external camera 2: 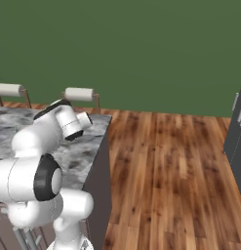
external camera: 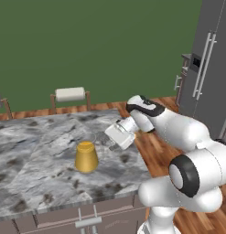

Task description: Place the pitcher and cup on the dining counter for serving.

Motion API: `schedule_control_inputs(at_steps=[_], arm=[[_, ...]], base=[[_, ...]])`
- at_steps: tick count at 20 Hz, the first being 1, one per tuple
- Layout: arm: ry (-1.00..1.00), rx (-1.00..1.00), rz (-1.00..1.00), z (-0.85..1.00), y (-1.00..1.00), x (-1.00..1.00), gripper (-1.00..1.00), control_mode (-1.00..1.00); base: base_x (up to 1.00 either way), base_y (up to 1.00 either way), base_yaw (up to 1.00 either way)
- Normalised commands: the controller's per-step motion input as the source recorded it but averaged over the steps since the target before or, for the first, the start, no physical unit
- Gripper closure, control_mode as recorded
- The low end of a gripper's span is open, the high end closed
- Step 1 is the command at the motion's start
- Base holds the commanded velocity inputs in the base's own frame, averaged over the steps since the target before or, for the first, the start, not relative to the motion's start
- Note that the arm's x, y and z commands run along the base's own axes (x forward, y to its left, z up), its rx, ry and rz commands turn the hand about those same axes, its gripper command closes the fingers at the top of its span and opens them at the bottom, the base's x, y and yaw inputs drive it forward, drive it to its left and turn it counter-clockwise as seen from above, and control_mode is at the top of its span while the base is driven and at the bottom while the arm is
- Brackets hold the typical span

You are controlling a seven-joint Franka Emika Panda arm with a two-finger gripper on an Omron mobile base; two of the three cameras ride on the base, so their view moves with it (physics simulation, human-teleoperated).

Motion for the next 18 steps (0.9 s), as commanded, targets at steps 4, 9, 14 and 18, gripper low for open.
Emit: schedule_control_inputs(at_steps=[4, 9, 14, 18], arm=[[-0.01, 0.0, -0.08, 0.61, -0.71, -0.51, -1.0, -1.0], [0.04, 0.0, -0.26, 0.88, -0.61, -0.51, -1.0, -1.0], [0.22, 0.0, -0.47, 0.99, -0.4, -0.55, -1.0, -1.0], [0.37, 0.0, -0.56, 0.77, -0.22, -0.43, -1.0, -1.0]], base=[[0.0, 0.0, 0.0], [0.0, 0.0, 0.0], [0.0, 0.0, 0.0], [0.0, 0.0, 0.0]])
